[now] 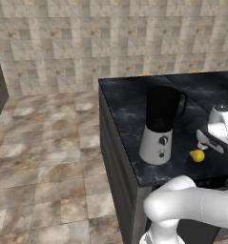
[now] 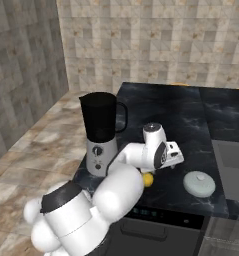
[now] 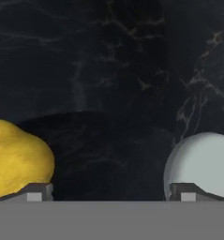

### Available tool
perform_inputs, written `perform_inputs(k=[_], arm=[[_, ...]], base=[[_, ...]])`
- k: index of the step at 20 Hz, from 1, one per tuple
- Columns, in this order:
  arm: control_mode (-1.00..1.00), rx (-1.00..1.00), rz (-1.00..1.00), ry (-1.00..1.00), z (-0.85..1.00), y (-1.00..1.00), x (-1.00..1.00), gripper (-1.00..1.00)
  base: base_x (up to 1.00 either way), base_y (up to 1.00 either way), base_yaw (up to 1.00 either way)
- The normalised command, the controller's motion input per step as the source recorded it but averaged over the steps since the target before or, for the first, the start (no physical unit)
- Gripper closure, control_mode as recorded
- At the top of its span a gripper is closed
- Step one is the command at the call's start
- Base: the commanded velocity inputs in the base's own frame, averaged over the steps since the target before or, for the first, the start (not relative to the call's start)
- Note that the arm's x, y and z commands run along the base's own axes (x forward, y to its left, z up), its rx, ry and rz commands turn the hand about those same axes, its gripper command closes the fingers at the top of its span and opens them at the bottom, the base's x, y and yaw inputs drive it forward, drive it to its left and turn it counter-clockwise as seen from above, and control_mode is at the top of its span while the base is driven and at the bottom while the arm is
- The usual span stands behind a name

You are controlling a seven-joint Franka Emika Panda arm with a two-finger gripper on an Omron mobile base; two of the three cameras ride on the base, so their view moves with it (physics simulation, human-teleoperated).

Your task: Open the blender lid, put the pear in the blender, close the lid, and start the blender.

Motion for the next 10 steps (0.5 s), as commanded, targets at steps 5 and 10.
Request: perform_inputs(k=[5,10], arm=[[-1.00,0.00,0.05,0.03,0.09,0.44,-0.24,-1.00],[-1.00,0.00,0.03,0.01,0.34,0.40,-0.10,-1.00]], base=[[0.00,0.00,0.00],[0.00,0.00,0.00]])
